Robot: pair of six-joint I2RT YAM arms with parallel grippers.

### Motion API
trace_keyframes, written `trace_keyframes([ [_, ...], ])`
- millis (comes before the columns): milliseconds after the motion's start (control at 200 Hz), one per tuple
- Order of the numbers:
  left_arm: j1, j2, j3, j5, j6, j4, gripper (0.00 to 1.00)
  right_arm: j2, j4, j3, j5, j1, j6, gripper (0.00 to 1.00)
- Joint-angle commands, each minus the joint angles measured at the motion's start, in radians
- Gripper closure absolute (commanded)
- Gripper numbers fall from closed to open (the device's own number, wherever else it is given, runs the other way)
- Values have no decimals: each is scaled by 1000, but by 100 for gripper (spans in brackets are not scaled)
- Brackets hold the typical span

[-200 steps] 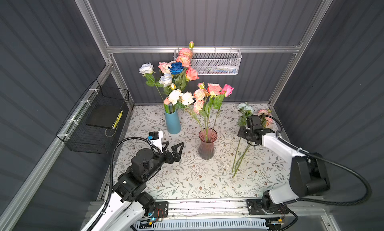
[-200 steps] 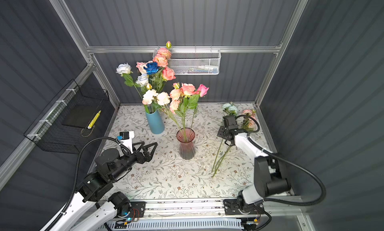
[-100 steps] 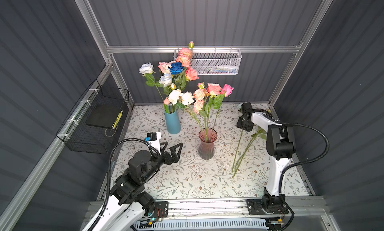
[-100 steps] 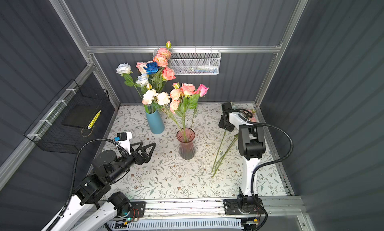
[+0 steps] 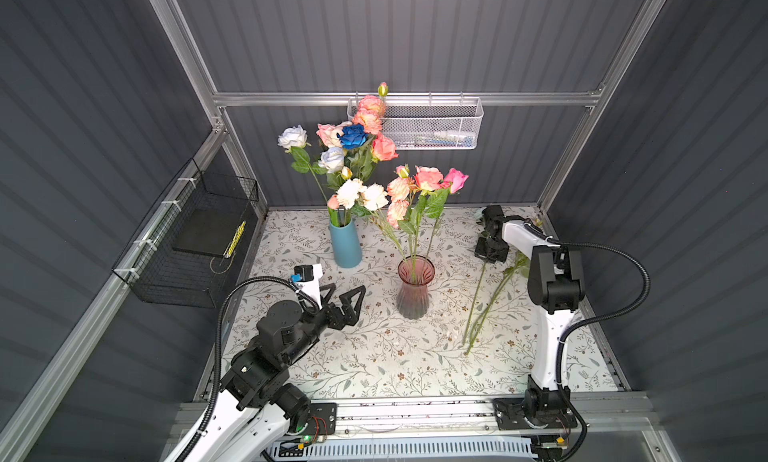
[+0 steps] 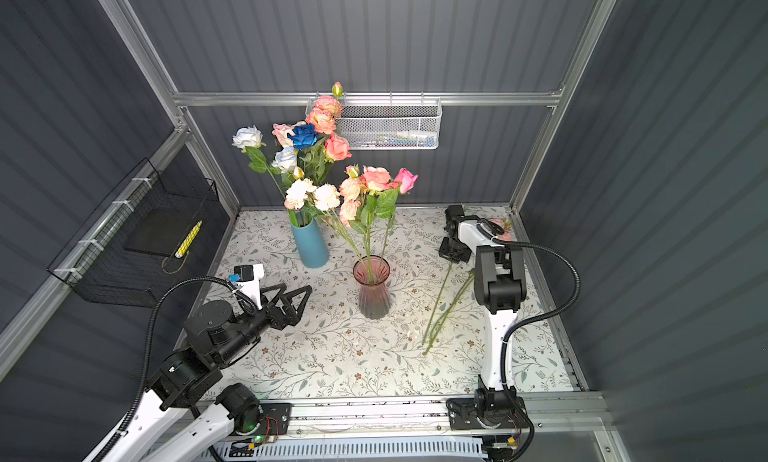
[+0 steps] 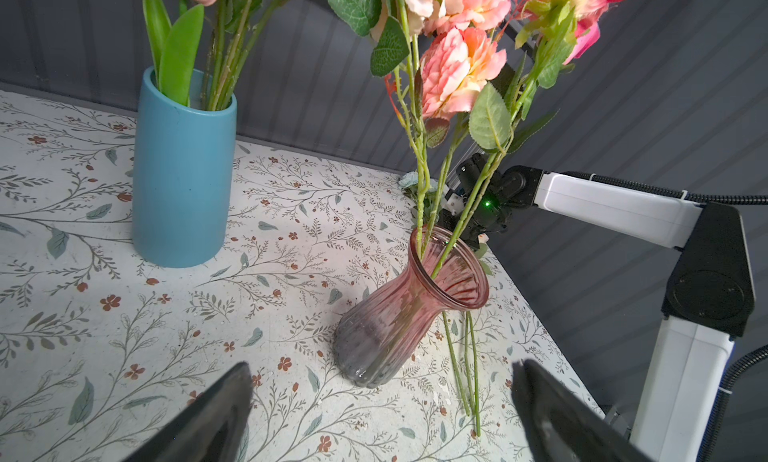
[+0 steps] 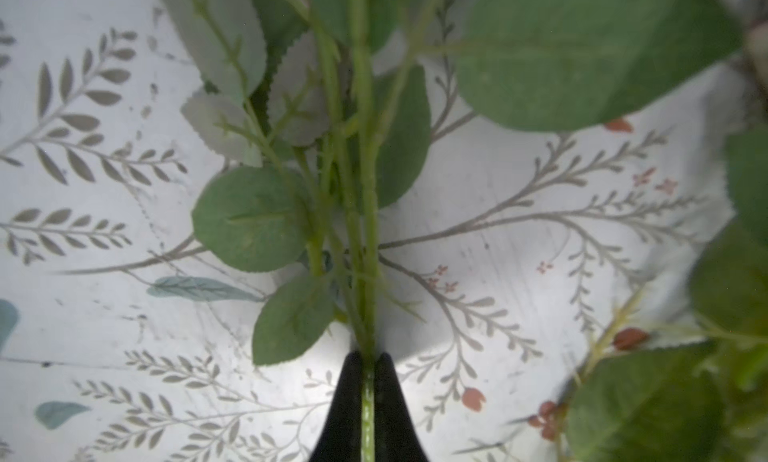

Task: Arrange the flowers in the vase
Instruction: 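Lift the white rose high with the right gripper toward the glass vase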

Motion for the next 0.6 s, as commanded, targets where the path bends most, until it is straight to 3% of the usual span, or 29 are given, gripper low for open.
trace_keyframes([
  [0, -7, -5, -6, 11, -8, 4, 0, -71, 72, -102, -29, -1, -19, 100],
  [155, -7, -3, -4, 11, -10, 3, 0, -255, 279, -288, -63, 15, -30, 100],
  [370, -7, 7, 3, 6, -10, 9, 0, -570, 539, -538, -1, 87, -80, 100],
  [595, -7, 9, 11, -7, -4, 3, 0, -922, 697, -767, 35, 187, -68, 100],
])
